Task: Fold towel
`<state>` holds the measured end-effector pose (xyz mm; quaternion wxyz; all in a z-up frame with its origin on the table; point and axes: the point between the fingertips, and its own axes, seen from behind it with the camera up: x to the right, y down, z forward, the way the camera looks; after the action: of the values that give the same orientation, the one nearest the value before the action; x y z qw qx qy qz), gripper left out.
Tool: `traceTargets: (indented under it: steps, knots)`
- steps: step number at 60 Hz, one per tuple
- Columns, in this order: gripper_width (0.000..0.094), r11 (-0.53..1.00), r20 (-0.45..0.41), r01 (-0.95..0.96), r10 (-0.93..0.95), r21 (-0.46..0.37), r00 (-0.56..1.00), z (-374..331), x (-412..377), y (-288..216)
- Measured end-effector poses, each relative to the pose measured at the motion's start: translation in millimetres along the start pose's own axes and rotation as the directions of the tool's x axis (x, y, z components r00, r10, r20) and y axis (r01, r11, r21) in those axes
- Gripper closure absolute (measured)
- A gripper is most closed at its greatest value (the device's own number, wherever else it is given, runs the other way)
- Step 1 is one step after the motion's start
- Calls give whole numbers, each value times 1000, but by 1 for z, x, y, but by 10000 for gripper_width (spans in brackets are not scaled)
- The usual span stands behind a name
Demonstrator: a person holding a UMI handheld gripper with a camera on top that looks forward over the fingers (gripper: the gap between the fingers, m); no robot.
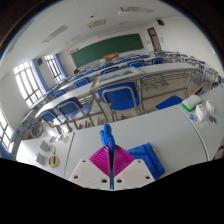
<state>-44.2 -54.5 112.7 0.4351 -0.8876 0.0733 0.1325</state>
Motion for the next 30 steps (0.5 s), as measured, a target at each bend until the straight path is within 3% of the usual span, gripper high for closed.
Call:
traceTargets:
  steps: [5,8,10,15,19,30]
  knots:
    - [896,999,-46,17,-19,-43,999,8,46,18]
    - [826,997,-88,25,-31,-77,996,14,65,26]
    - [708,995,-114,40,-50,-93,992,15,81,30]
    - [295,989,-191,114,-129,-91,973,10,122,28]
    - [82,982,-232,172,-186,-77,955,-2,138,19]
    - [85,967,-271,252,-251,-31,929,-58,134,-1]
